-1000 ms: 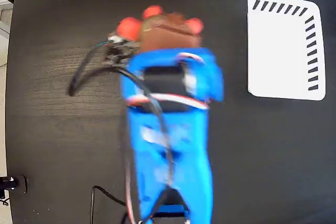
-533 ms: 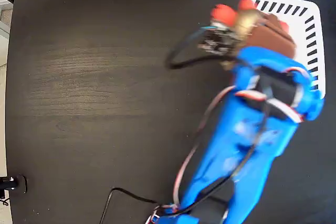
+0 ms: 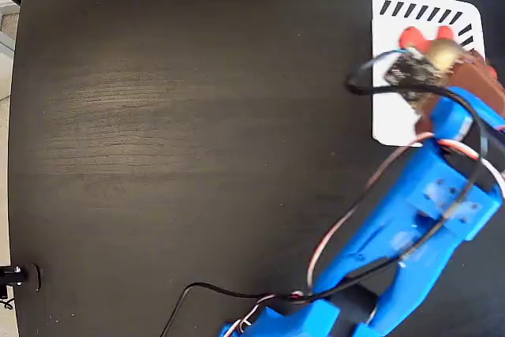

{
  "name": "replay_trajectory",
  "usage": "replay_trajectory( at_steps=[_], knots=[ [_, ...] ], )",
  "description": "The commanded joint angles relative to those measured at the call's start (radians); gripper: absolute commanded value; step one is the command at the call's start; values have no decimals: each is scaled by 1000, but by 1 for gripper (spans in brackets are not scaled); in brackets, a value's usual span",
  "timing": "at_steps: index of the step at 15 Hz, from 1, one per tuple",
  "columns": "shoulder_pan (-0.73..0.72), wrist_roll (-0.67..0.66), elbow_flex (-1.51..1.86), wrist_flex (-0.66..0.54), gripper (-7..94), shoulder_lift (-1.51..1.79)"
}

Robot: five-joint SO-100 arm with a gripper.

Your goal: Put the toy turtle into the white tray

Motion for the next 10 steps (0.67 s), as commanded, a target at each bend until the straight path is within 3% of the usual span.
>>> replay_trajectory(
  at_steps=[1, 7, 10],
  knots=[
    [26, 20, -107, -12, 0, -12],
    [5, 12, -118, -167, 0, -206],
    [-25, 18, -98, -189, 0, -258]
  ],
)
